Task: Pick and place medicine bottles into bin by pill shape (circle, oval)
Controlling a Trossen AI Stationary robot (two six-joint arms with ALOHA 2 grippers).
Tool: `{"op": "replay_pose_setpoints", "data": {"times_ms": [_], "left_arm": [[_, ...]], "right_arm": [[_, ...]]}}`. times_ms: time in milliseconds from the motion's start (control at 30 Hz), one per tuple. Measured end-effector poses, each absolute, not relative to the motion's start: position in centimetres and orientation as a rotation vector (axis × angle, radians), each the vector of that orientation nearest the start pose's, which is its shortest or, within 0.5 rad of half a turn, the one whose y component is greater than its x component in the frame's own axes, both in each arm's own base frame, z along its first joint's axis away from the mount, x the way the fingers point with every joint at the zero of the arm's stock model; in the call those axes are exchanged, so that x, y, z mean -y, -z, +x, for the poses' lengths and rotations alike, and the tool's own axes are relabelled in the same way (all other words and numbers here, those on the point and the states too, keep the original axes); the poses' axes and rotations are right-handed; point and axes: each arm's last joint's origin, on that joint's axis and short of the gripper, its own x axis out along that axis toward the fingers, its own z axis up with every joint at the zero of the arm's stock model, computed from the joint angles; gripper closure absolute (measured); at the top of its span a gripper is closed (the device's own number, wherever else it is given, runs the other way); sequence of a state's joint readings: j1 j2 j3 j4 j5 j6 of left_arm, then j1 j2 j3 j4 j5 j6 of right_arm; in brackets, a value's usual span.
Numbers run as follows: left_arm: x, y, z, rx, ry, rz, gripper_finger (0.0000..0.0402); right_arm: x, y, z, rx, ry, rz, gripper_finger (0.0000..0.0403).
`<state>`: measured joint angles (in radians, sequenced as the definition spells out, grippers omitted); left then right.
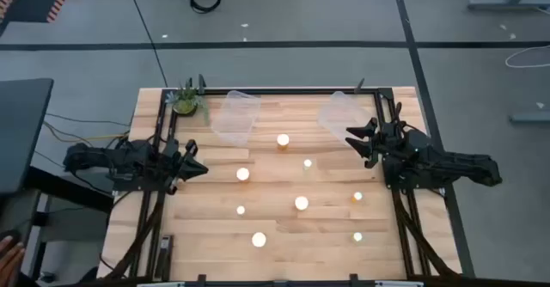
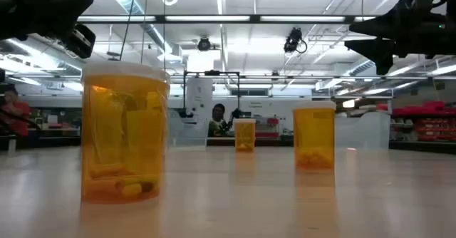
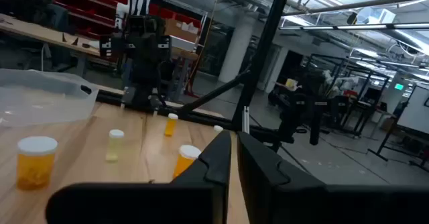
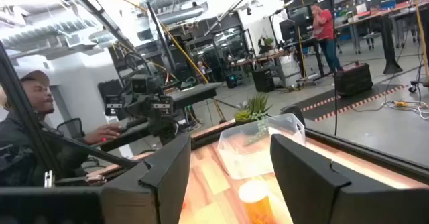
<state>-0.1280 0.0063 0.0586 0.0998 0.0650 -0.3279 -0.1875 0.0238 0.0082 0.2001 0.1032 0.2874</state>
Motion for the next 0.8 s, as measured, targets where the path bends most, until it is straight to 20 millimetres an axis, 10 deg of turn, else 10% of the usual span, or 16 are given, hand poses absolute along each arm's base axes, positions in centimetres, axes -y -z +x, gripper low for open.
{"op": "replay_pose_setpoints", "data": {"times_ms": [800], "left_arm": [[1.37, -19.25, 9.21, 0.119, 0.216, -0.331, 0.0371]], "right_arm": [[2.10, -18.36, 9.47, 0.225, 0.261, 0.277, 0.0189]]}}
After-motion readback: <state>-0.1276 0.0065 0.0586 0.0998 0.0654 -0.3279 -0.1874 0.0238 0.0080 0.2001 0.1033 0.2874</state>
